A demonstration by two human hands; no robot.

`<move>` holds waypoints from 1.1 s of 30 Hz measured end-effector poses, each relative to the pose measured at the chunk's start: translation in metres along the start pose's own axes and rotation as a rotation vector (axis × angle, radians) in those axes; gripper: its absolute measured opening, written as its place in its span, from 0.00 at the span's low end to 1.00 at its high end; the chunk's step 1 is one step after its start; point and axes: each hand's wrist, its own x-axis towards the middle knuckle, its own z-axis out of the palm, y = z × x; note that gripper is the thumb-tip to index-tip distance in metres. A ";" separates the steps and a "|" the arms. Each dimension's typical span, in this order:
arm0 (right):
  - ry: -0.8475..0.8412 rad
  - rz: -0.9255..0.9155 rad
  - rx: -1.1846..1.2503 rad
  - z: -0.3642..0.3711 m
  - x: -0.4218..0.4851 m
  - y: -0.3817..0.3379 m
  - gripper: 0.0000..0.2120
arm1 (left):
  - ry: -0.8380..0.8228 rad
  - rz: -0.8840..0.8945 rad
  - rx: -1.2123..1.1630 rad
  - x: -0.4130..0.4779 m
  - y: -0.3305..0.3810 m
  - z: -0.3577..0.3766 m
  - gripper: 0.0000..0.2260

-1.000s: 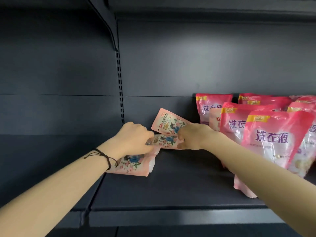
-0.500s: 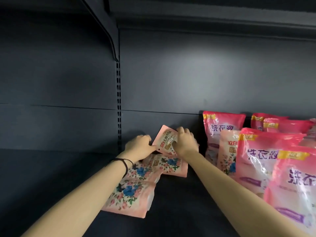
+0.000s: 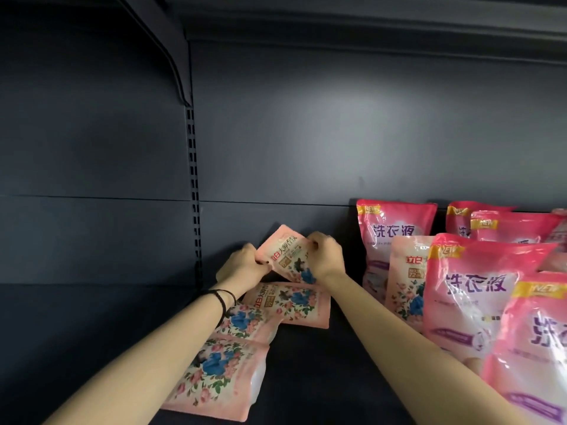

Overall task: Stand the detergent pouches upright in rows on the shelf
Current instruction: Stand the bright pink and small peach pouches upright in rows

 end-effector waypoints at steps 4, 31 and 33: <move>0.010 0.284 0.534 -0.006 0.003 0.008 0.09 | 0.119 -0.040 -0.081 0.000 -0.001 -0.002 0.14; -0.096 0.389 0.849 -0.016 -0.026 0.015 0.11 | -0.155 0.190 -0.375 -0.026 0.005 0.012 0.05; -0.058 0.362 0.830 -0.016 -0.022 0.014 0.11 | -0.125 0.208 -0.372 -0.024 0.010 0.011 0.05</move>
